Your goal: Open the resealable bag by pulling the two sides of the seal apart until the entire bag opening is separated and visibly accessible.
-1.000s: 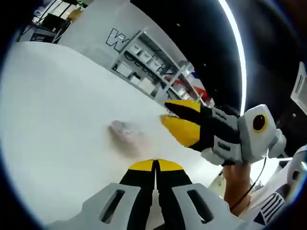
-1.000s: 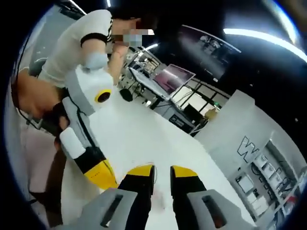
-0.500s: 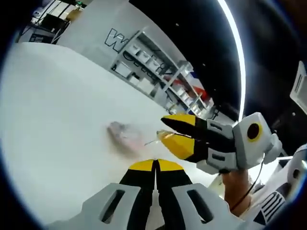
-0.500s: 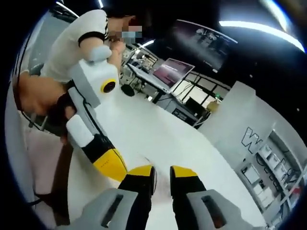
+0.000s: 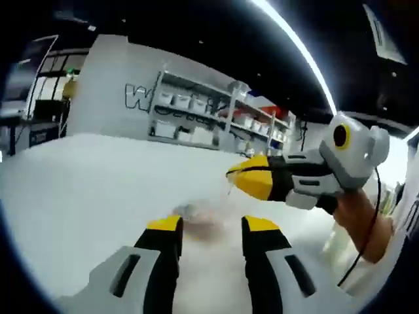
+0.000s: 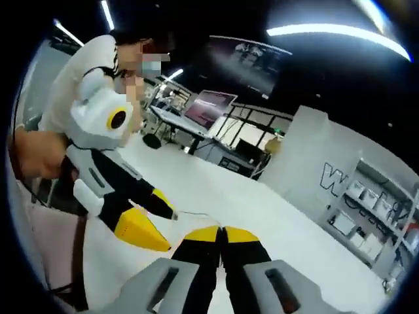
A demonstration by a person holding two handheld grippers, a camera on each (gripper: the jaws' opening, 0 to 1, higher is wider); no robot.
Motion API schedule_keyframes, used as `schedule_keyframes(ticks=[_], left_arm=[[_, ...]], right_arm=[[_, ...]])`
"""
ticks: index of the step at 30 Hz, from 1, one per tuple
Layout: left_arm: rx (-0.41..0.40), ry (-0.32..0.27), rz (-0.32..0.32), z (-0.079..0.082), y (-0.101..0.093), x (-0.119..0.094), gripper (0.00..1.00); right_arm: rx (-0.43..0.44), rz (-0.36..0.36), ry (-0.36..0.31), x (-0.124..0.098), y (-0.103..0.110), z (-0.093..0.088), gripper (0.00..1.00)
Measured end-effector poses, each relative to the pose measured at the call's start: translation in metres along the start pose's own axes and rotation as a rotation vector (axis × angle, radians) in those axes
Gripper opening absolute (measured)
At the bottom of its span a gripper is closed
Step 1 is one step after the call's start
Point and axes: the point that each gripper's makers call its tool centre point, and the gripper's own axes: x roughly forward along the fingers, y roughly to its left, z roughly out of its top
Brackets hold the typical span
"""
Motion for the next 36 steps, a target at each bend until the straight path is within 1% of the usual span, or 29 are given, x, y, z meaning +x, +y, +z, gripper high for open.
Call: schedule_keyframes(ticks=[1,2,4,5,6,7,8,9,10,11,12,13,14,16,23,30,33,36], left_arm=[[0.014,-0.005,0.01,0.002,0.003,0.002,0.57],[0.026,-0.008,0.011,0.003,0.004,0.004,0.62],[0.032,-0.012,0.008,0.004,0.007,0.008,0.7],[0.028,-0.015,0.001,0.003,0.006,0.01,0.72],[0.023,-0.016,-0.01,0.003,0.005,0.011,0.72],[0.001,-0.011,-0.035,-0.001,0.001,0.013,0.72],[-0.037,0.007,-0.052,-0.008,-0.001,0.015,0.72],[-0.058,0.032,-0.061,-0.016,-0.001,0.016,0.72],[-0.054,0.049,-0.062,-0.02,0.0,0.016,0.71],[-0.025,0.069,-0.048,-0.023,0.003,0.015,0.71],[-0.008,0.057,-0.042,-0.02,0.004,0.014,0.7],[-0.022,0.052,-0.043,-0.018,0.005,0.013,0.7],[-0.054,0.052,-0.052,-0.018,0.005,0.013,0.69],[-0.062,0.049,-0.051,-0.017,0.006,0.012,0.69],[-0.025,0.061,-0.056,-0.02,0.002,0.014,0.69],[0.002,0.066,-0.039,-0.022,0.004,0.014,0.68],[0.032,0.059,-0.027,-0.021,0.006,0.014,0.66],[0.091,0.038,-0.012,-0.016,0.009,0.014,0.57]], right_arm=[[0.012,-0.004,-0.004,0.0,-0.003,0.0,0.0],[0.025,-0.005,-0.007,0.0,-0.005,0.0,0.0],[0.051,-0.004,-0.014,0.0,-0.008,0.0,0.0],[0.056,-0.008,-0.016,-0.001,-0.01,0.001,0.0],[0.058,-0.012,-0.018,-0.001,-0.01,0.001,0.0],[0.057,-0.014,-0.017,-0.001,-0.011,0.001,0.0],[0.057,-0.015,-0.018,-0.001,-0.012,0.001,0.0],[0.057,-0.019,-0.02,-0.001,-0.013,0.002,0.0],[0.057,-0.02,-0.022,-0.001,-0.014,0.003,0.0],[0.057,-0.021,-0.023,-0.001,-0.014,0.003,0.0],[0.057,-0.023,-0.025,-0.001,-0.015,0.004,0.0],[0.058,-0.025,-0.028,-0.001,-0.017,0.004,0.0],[0.059,-0.027,-0.029,0.0,-0.018,0.005,0.0],[0.064,-0.031,-0.034,0.0,-0.021,0.006,0.0],[0.06,-0.037,-0.044,0.002,-0.029,0.01,0.0],[0.072,-0.048,-0.049,0.006,-0.045,0.01,0.0],[0.076,-0.051,-0.05,0.008,-0.051,0.011,0.0],[0.079,-0.053,-0.049,0.01,-0.057,0.01,0.0]])
